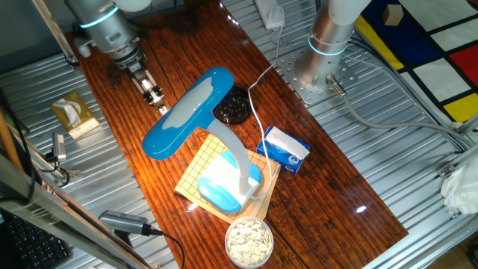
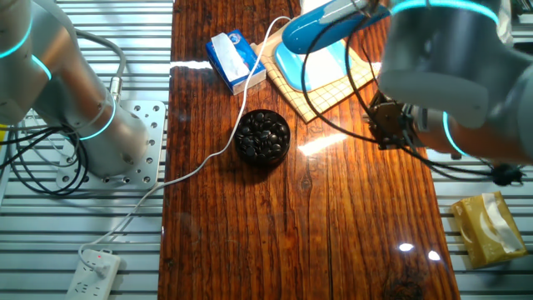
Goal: Turn on the desk lamp by pressing the button
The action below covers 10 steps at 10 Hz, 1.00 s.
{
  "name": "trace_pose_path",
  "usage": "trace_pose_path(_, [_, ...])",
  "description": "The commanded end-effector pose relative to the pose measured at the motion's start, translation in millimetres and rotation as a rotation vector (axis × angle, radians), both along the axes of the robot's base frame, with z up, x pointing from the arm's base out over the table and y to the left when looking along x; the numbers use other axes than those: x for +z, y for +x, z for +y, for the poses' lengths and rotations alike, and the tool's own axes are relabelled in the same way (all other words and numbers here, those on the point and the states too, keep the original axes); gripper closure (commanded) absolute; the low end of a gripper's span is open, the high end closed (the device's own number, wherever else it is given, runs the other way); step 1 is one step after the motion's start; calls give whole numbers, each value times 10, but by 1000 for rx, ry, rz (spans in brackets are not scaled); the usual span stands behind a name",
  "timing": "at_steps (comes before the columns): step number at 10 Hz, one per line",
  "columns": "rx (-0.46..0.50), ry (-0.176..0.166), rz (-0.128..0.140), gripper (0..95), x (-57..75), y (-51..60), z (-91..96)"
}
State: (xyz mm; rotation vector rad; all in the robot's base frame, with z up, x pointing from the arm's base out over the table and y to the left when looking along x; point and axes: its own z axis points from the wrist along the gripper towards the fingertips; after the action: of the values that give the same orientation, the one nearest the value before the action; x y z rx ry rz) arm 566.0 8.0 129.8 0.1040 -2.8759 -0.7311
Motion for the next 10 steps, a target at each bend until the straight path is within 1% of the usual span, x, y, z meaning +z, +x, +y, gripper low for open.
trace_pose_path(1, [-11, -7, -1, 950, -36, -42, 99])
trace_pose_path(3, [-24, -6, 3, 950, -76, -83, 233])
trace_pose_path(5, [-45, 9, 15, 950, -106, -122, 354])
trace_pose_path(7, [-55, 14, 19, 950, -127, -148, 453])
trace_pose_path(10, [-54, 21, 18, 950, -139, -158, 494])
